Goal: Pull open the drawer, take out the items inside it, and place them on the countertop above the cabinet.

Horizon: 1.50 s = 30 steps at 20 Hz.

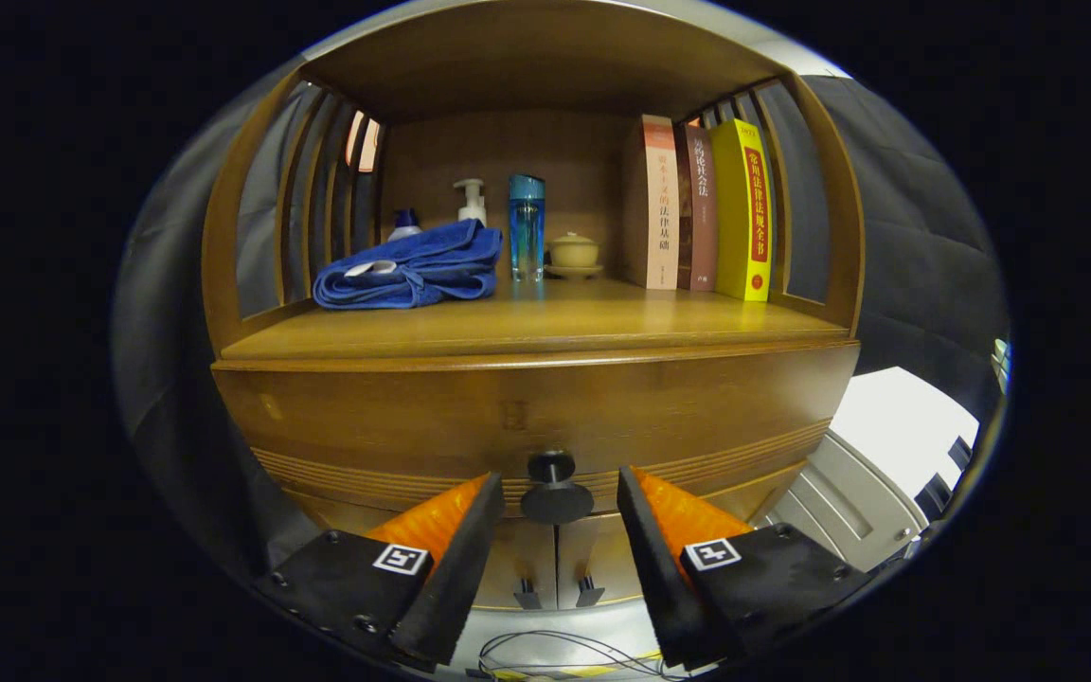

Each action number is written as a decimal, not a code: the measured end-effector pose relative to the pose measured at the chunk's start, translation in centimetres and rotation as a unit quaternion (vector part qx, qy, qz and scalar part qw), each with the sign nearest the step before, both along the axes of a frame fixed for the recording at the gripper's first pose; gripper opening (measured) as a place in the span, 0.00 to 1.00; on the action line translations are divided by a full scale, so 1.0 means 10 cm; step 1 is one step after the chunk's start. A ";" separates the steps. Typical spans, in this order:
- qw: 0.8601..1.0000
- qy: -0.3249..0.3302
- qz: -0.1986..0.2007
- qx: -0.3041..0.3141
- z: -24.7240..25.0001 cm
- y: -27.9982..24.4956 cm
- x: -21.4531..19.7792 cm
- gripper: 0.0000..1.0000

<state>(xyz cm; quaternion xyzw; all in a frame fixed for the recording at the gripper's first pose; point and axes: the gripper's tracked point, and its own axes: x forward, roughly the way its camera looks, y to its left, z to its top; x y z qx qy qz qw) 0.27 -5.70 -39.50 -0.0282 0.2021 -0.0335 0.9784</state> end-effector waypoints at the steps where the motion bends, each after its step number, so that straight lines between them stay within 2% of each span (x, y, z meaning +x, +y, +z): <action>1: 1.000 0.006 -0.002 0.000 -0.03 -0.01 0.01 0.79; 4: 1.000 0.016 -0.004 0.001 -0.09 -0.02 0.05 0.77; 7: 0.999 0.034 -0.012 0.010 -0.17 -0.01 0.08 0.60; 10: 0.998 0.063 -0.012 0.000 -0.21 0.00 0.09 0.56; 14: 0.998 0.057 -0.014 0.001 -0.20 -0.01 0.05 0.49; 17: 0.998 0.054 -0.010 -0.011 -0.19 0.00 -0.02 0.46; 30: 0.999 0.053 -0.005 0.002 -0.04 -0.02 -0.67 0.46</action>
